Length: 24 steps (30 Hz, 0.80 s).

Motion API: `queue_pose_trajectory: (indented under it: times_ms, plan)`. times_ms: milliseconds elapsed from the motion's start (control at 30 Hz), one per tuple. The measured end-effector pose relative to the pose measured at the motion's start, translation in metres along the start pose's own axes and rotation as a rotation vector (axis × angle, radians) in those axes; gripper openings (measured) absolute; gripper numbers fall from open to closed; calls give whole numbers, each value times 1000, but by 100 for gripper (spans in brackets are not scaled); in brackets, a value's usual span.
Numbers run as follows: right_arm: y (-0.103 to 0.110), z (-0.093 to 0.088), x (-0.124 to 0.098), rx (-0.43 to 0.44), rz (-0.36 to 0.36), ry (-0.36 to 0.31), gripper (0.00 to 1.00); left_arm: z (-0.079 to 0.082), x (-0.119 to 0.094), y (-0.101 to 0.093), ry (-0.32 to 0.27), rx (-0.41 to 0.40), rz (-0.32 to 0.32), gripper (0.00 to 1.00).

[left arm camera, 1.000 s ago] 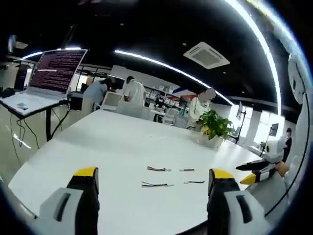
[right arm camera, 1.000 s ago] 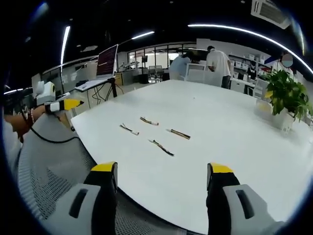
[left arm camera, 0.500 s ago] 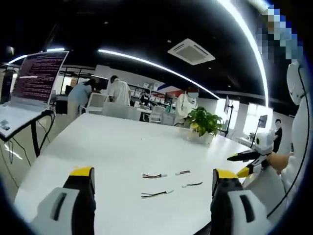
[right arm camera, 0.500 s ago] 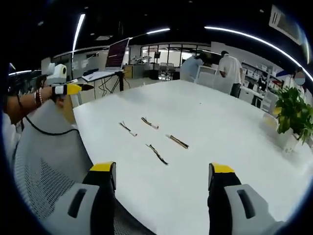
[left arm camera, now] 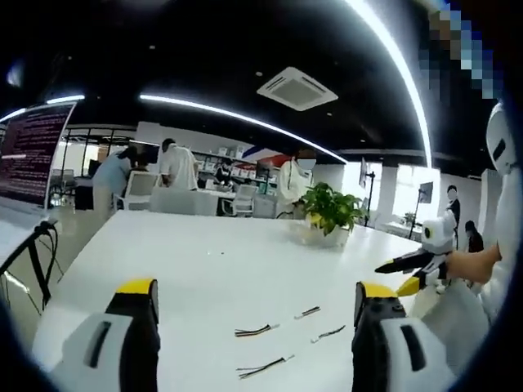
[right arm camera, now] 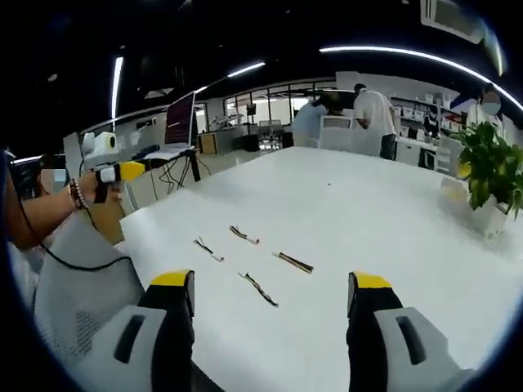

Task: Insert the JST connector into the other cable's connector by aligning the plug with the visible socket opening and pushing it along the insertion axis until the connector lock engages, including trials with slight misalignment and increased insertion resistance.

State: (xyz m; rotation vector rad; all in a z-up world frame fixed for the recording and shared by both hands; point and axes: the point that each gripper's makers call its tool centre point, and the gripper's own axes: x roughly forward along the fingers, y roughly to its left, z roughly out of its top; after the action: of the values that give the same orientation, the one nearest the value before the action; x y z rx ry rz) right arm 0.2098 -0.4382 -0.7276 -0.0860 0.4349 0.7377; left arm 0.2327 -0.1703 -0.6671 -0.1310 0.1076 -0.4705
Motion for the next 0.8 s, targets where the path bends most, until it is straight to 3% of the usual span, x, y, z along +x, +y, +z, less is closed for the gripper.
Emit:
queue_pose_trajectory:
  times_ms: [333,533,733,800]
  plan:
    - [-17,14,20,-27,-25,-13,73,1,43,-2,13,-12,-57,99]
    - [-29,10,33,-33,-29,13,72,-11,62,-4,67,5,-84,99]
    - [-41,7,46,-64,-22,31,70,-31,76,-3,171,-35,-120,99]
    - [-42,7,52,-78,-8,36,70,-35,82,-2,183,-10,-125,99]
